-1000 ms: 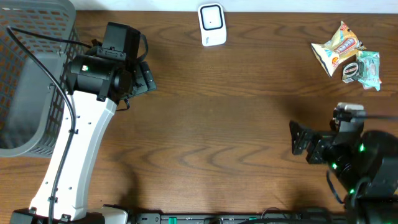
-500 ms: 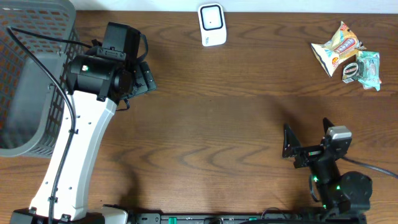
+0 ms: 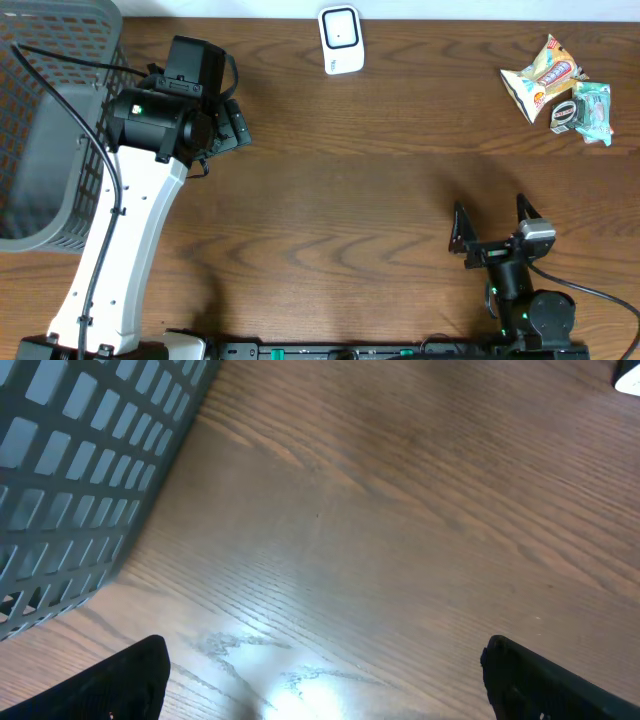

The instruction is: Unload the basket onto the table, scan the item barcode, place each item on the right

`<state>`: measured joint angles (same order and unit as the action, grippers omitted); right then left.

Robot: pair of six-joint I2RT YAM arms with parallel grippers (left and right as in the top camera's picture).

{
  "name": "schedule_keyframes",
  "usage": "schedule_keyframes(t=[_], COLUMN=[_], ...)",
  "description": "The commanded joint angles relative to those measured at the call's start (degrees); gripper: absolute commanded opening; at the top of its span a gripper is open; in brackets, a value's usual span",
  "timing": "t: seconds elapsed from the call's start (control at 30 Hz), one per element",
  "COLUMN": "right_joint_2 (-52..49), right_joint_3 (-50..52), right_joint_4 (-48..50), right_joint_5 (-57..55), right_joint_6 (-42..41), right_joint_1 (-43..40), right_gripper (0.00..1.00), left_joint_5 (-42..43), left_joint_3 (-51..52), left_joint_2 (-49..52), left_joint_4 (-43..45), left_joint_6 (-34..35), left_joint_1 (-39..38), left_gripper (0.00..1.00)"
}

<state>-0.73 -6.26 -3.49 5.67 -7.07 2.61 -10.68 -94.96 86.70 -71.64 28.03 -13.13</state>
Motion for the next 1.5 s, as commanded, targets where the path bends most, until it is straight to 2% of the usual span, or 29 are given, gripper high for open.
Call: schedule_keyframes(t=[0.0, 0.13, 0.43, 0.63, 1.47], right_joint_2=[0.4, 0.5, 0.5, 0.4, 0.4], right_joint_3=[2.6, 6.1, 6.0, 6.0, 5.9], right_joint_4=[2.7, 6.0, -0.9, -0.7, -0.9], right_joint_5=[-1.3, -1.4, -1.8, -1.7, -2.7], right_joint_6=[0.5, 0.5, 4.6, 8.2, 5.8], right_joint_1=[0.9, 0.9, 1.2, 1.2, 0.9], right_gripper=[0.99, 0.99, 0.99, 0.99, 0.99], left_joint_5=[-0.7, -0.7, -0.7, -0.7, -0.7], left_joint_3=[-0.5, -0.5, -0.5, -0.5, -0.5], left_joint_2=[0.2, 0.2, 0.2, 0.2, 0.2], left_joint_4=[-0.2, -0.2, -0.2, -0.2, -0.2], left_joint_6=[-0.6, -0.6, -0.6, -0.6, -0.6], left_joint_1=[0.2, 0.2, 0.2, 0.2, 0.2], left_gripper=[0.98, 0.98, 0.98, 0.98, 0.98])
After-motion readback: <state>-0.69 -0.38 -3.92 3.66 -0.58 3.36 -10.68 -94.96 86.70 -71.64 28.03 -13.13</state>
